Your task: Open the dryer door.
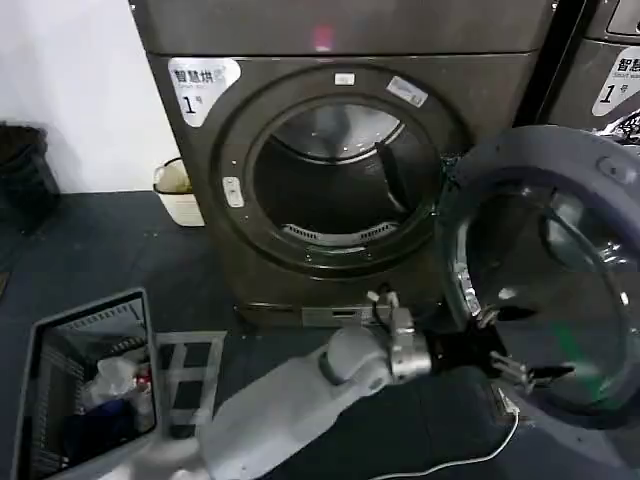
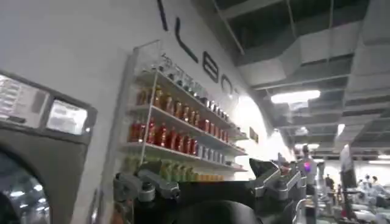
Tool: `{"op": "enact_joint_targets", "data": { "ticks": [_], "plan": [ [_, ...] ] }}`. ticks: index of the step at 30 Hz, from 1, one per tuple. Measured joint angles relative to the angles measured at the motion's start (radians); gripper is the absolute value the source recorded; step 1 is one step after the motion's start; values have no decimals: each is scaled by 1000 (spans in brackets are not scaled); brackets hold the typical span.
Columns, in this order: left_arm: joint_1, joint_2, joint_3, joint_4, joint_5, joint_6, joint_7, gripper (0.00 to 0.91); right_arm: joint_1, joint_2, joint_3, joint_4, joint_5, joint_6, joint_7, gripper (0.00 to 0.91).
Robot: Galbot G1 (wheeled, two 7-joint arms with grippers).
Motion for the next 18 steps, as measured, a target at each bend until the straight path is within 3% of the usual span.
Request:
{"op": "enact_joint_targets", "data": {
  "ticks": [10,18],
  "plan": [
    [-47,-136,15,153,100,-43,-41,907,-35,12,38,8,4,-7,-5,907],
    [-78,-141,29,245,178,-81,-83,907,-47,7,41,23,25,-13,-3,907]
  ]
}}
